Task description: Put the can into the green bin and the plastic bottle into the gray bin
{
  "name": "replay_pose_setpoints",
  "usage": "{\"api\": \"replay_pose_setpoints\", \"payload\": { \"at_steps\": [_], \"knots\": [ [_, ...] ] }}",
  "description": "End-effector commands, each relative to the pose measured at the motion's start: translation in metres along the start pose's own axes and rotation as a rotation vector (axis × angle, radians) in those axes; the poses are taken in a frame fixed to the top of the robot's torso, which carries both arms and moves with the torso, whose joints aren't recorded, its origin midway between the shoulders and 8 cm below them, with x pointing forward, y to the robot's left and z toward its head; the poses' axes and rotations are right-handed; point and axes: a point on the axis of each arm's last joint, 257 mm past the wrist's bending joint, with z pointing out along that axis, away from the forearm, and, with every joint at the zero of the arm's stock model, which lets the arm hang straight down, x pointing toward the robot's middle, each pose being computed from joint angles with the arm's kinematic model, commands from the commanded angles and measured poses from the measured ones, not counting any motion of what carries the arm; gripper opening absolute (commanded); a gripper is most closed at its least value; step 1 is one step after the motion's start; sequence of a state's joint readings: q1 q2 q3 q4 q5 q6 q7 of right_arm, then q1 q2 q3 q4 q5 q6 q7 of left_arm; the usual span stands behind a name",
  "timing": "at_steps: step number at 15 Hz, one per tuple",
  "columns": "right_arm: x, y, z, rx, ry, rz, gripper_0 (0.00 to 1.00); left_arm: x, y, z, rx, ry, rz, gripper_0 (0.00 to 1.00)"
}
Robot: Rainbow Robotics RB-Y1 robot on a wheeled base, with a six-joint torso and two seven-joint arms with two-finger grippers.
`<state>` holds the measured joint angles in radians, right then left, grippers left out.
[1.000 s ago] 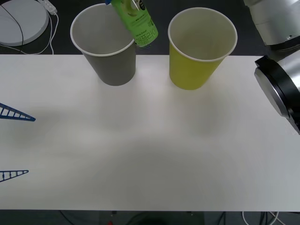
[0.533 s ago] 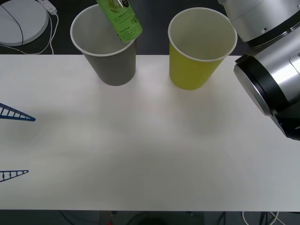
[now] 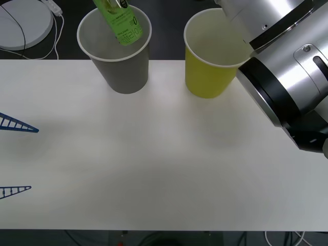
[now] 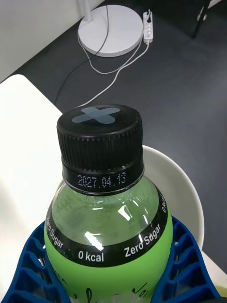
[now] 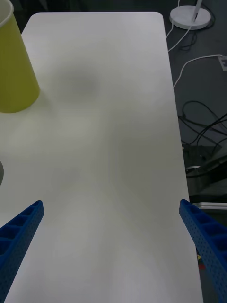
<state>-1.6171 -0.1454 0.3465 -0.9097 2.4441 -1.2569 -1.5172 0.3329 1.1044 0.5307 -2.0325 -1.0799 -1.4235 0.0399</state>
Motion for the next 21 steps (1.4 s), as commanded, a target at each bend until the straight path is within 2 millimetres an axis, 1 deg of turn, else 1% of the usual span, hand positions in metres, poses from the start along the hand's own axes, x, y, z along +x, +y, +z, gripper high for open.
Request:
{"api": "replay_pose_setpoints", "payload": {
  "at_steps": [1,5,7,8,9,10,13,21],
  "knots": [
    [0.001,0.0,0.008,0.007,0.017,0.018,0.0,0.0,0.0,0.0,0.0,0.0,0.0,1.0],
    [-0.001,0.001,0.014,0.01,0.014,0.031,0.0,0.0,0.0,0.0,0.0,0.0,0.0,1.0],
    [-0.002,0.001,0.014,0.011,0.012,0.031,0.0,0.0,0.0,0.0,0.0,0.0,0.0,1.0],
    [-0.003,0.0,0.013,0.012,0.01,0.029,0.33,0.0,0.0,0.0,0.0,0.0,0.0,1.0],
    [-0.003,-0.001,0.014,0.018,0.008,0.028,0.89,0.0,0.0,0.0,0.0,0.0,0.0,1.0],
    [-0.005,-0.001,0.014,0.017,0.0,0.029,1.0,0.0,0.0,0.0,0.0,0.0,0.0,1.0],
    [-0.009,-0.002,0.013,0.019,-0.017,0.029,1.0,0.0,0.0,0.0,0.0,0.0,0.0,1.0],
    [-0.012,-0.002,0.012,0.006,-0.027,0.021,1.0,0.0,0.0,0.0,0.0,0.0,0.0,1.0]
  ]
}}
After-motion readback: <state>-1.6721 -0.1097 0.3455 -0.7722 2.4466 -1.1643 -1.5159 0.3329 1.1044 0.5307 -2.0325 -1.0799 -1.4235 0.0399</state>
